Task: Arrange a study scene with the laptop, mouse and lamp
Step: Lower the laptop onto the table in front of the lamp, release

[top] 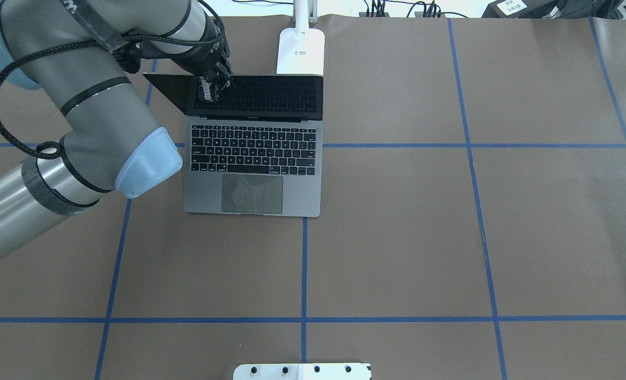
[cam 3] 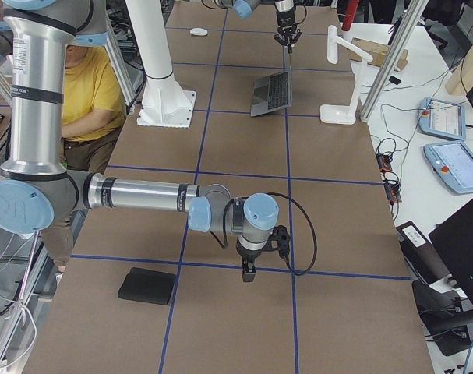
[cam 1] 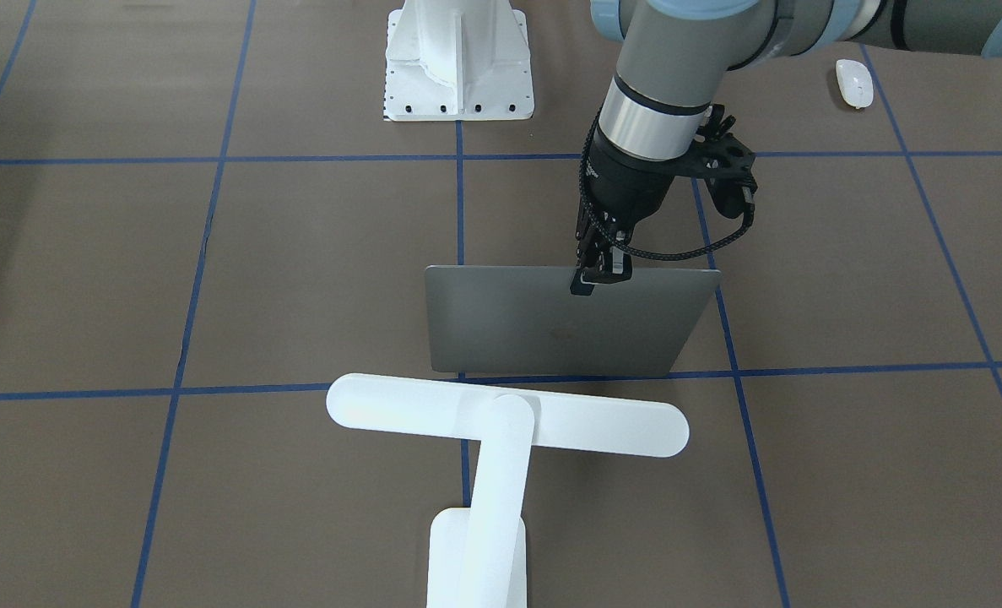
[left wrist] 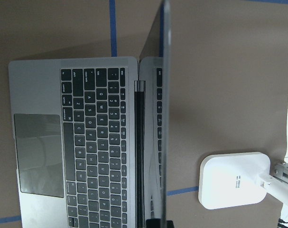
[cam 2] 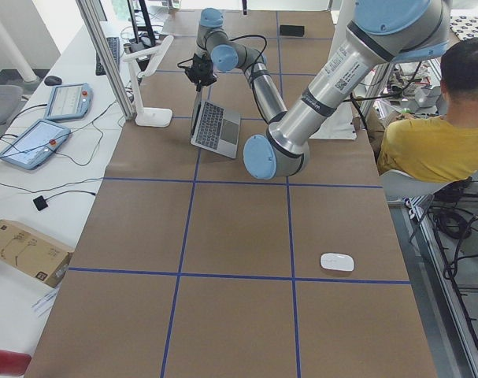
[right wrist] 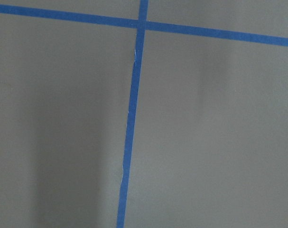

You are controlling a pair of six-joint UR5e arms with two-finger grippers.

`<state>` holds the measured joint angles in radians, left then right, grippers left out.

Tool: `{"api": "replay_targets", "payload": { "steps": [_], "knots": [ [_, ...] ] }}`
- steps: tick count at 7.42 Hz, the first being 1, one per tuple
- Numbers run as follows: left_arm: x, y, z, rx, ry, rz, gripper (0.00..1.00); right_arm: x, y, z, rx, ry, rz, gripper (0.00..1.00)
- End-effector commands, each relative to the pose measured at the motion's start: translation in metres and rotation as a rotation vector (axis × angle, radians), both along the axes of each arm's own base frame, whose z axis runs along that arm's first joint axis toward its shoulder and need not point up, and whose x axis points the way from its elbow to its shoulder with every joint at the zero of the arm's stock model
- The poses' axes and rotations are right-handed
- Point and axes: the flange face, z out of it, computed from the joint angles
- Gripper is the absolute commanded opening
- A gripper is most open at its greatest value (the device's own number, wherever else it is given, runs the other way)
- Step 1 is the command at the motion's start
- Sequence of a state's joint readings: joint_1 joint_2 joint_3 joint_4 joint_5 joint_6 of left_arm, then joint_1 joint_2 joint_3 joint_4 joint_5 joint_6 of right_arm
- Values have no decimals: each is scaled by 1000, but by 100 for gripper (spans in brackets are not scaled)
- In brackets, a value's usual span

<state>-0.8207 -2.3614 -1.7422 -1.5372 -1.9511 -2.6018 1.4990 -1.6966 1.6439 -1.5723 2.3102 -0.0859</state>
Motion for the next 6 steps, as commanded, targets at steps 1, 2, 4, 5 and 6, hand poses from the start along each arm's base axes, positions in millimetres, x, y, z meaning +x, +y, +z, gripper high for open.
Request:
{"api": "replay_targets", "payload": {
  "steps": [1,2,4,5,6],
  "knots": [
    [16,-9,10,-5,9,-13,0,0,0,2,-4,0,0,100],
    [23,-17,14,-16,13,-21,0,-1,1,3,-7,1,-1,100],
    [38,-35,16,-29,3,-51,0,-2,0,3,-7,1,-4,100],
    [45,-31,21,-19,-1,-51,0,-2,0,3,-6,0,-5,100],
    [52,-30,20,-13,-4,-55,0,-2,1,3,-8,1,-4,100]
  ]
}}
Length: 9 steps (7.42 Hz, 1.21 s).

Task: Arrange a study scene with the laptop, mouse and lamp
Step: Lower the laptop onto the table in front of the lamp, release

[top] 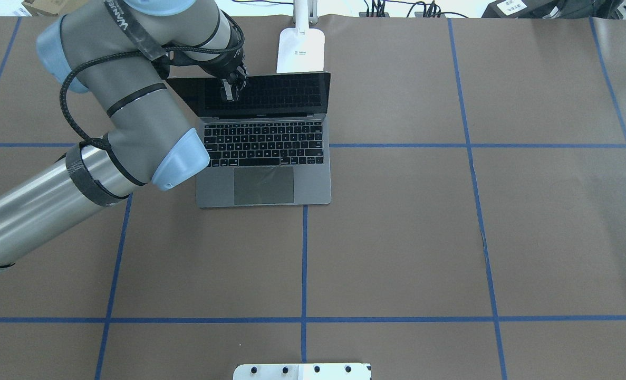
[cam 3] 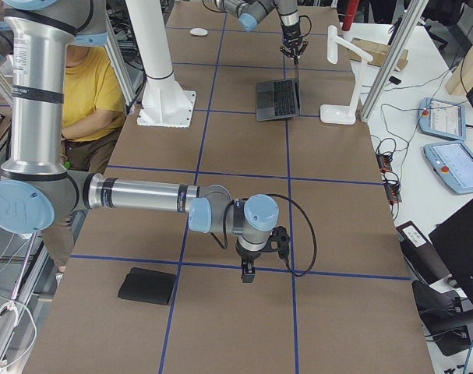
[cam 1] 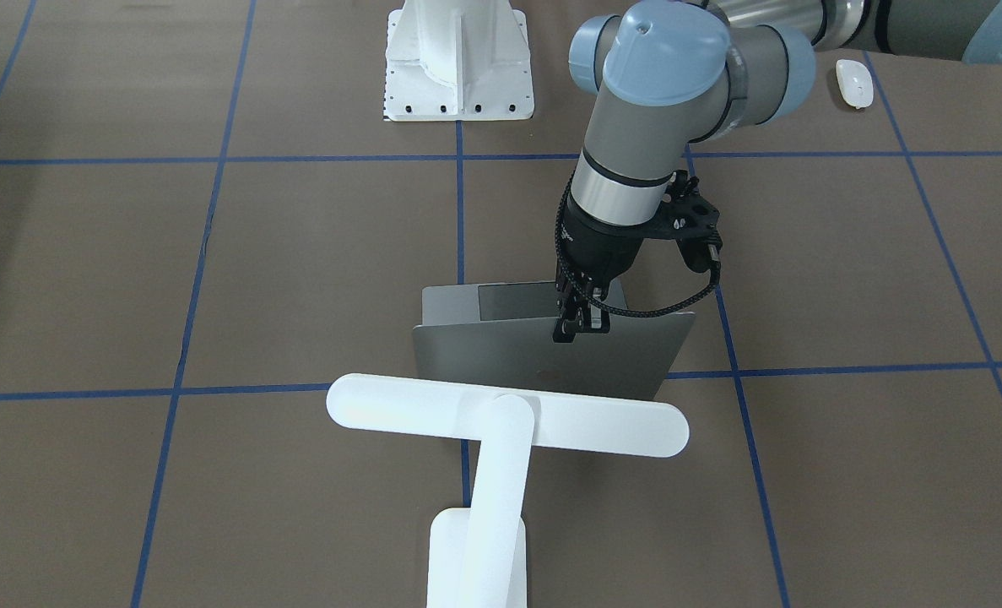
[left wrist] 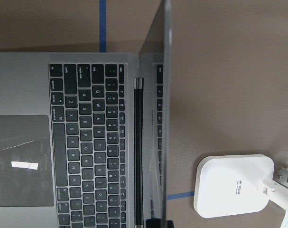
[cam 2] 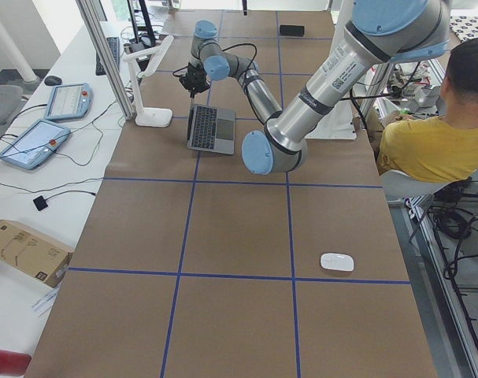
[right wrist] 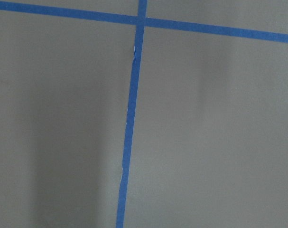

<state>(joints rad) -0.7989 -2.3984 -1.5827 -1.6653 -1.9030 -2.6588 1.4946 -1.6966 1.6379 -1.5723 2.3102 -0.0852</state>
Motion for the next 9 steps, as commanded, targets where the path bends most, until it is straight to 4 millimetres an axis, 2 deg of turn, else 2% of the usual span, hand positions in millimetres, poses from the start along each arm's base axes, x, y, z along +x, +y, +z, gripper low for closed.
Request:
{"api": "replay_targets", "payload": {
  "steps": [1,7,8,9],
  "knots": [
    [10,0,0,10,7,-10,0,-1,0,1,-2,0,-1,100],
    [20,-11,8,-9,10,-24,0,-2,0,1,-1,0,-4,100],
    [21,-12,14,-20,4,-28,0,-2,0,1,-2,0,-4,100],
    [20,-13,19,-20,-5,-35,30,-2,0,1,-2,0,-4,100]
  ]
}}
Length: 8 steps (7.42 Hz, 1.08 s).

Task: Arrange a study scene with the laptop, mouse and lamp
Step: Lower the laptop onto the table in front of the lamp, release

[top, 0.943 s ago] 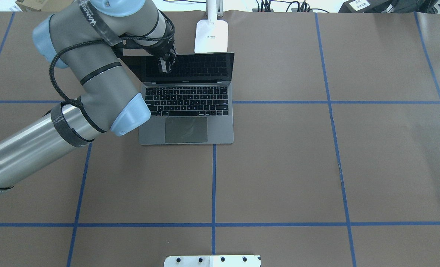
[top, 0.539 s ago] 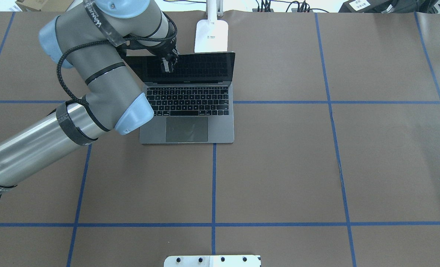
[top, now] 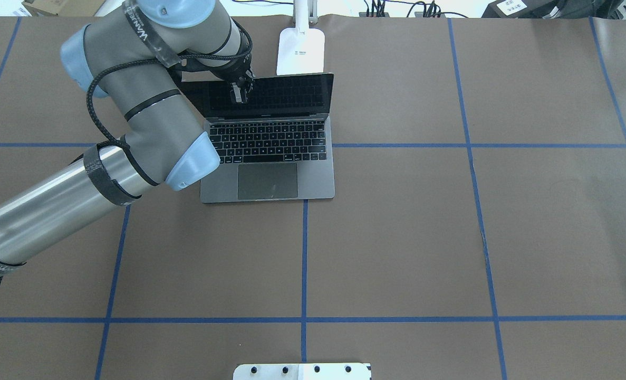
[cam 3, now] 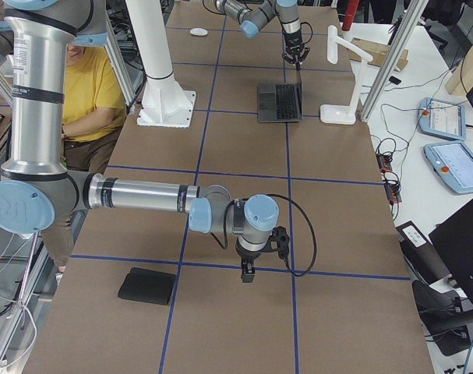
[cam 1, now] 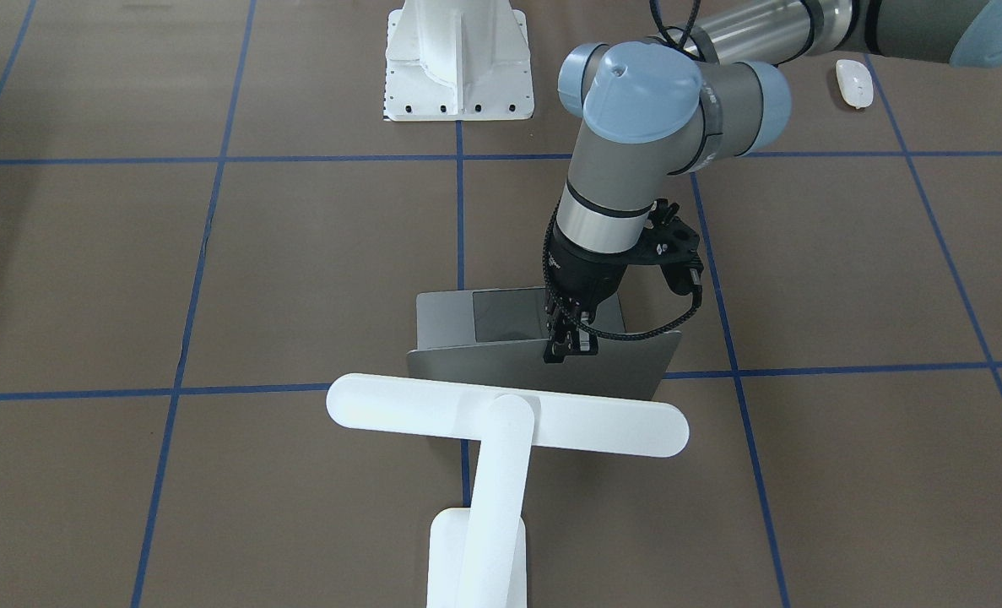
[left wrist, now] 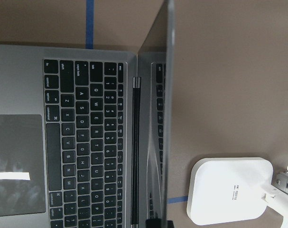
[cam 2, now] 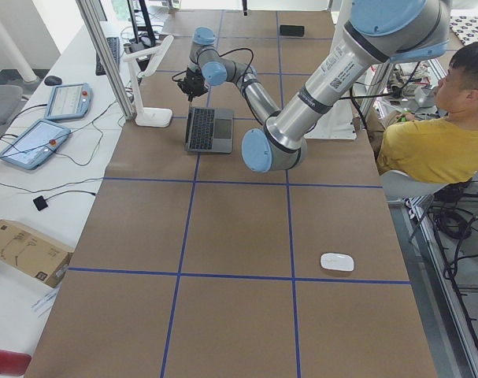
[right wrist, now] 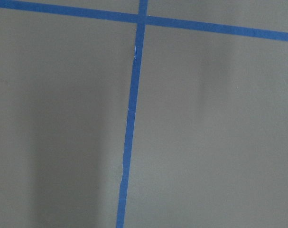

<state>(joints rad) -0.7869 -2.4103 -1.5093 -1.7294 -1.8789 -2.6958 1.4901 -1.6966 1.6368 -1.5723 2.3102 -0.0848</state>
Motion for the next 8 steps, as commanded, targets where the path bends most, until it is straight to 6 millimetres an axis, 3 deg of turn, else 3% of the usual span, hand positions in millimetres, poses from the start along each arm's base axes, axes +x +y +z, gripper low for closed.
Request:
{"api": "replay_targets", "payload": {
  "steps": [1,3,5,6,8],
  "knots": [
    [0,-2,11,4,-20,-12,98,0,0,0,0,0,0,100],
    [-2,-1,7,8,-13,-12,100,0,0,0,0,0,0,100],
    [-13,8,-11,39,19,-10,100,0,0,0,1,0,-1,100],
    [-25,19,-29,66,49,-6,100,0,0,0,1,0,-1,100],
    [-66,66,-17,202,63,101,100,0,0,0,1,1,-1,100]
  ]
}}
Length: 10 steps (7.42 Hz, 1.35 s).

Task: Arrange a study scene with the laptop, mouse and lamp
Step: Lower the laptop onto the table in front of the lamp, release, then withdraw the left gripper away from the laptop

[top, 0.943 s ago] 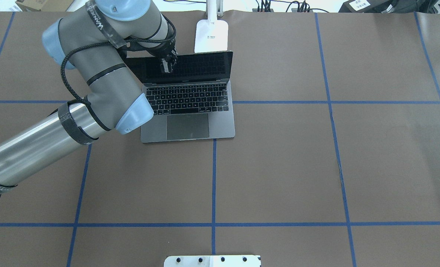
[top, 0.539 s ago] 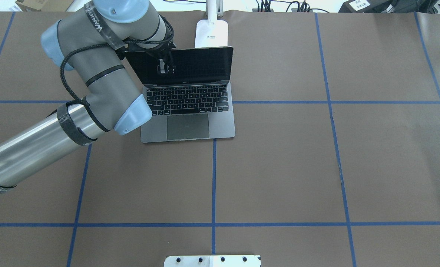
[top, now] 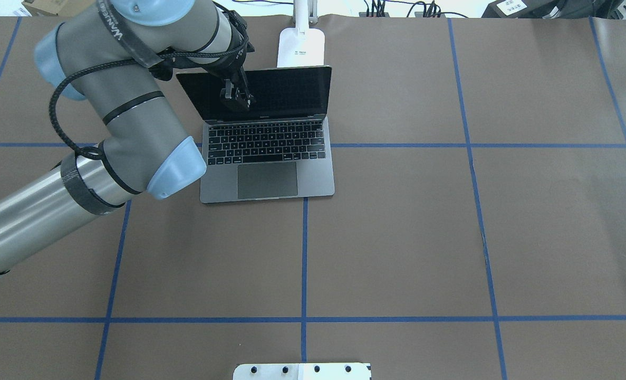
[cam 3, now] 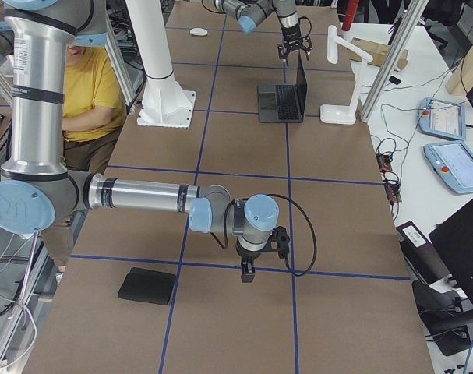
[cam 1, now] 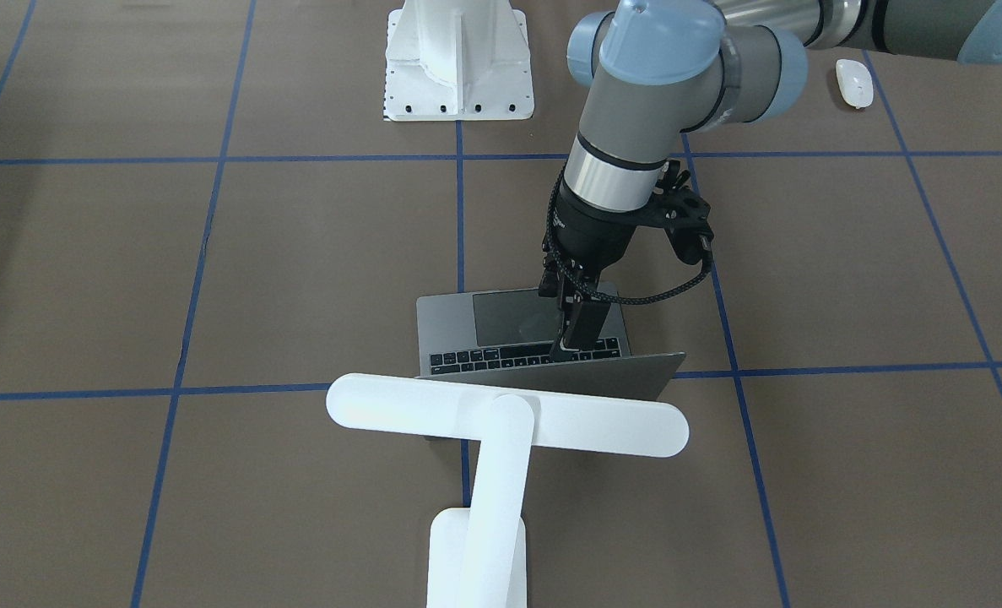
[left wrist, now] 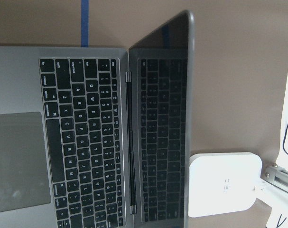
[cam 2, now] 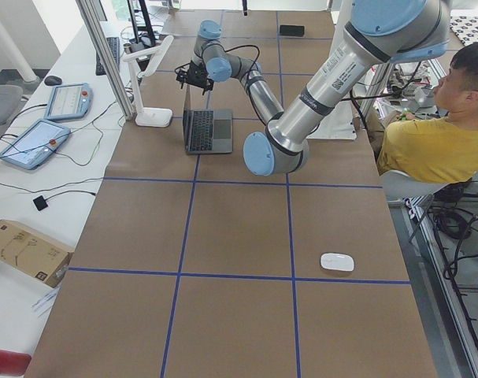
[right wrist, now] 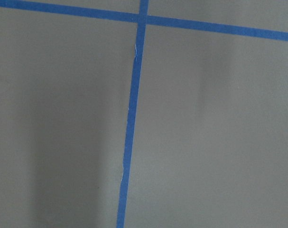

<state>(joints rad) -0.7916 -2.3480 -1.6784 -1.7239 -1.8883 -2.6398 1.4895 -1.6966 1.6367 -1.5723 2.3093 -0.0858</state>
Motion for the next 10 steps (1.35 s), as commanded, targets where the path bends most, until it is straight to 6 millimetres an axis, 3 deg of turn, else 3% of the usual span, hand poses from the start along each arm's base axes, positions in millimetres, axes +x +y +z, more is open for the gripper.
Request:
{"api": "replay_targets", "payload": {
  "steps": [1,2,4,5,6,7,9,10],
  "knots": [
    [-60,63,31,210,-29,131,100,0,0,0,1,0,-1,100],
    [-83,84,47,281,-45,204,100,0,0,0,1,0,-1,100],
    [-120,101,79,454,-104,393,100,0,0,0,2,2,-2,100],
    [-143,121,113,585,-178,509,100,0,0,-1,8,3,-4,100],
    [-180,129,153,685,-271,589,100,0,-1,-6,18,2,-5,100],
    [-225,125,192,760,-327,669,100,0,-2,-8,23,2,-5,100],
    [-318,126,280,903,-498,815,100,-2,-5,-40,75,-30,2,100],
    [-362,132,323,967,-568,894,100,-4,-6,-44,81,-49,2,100]
  ]
}}
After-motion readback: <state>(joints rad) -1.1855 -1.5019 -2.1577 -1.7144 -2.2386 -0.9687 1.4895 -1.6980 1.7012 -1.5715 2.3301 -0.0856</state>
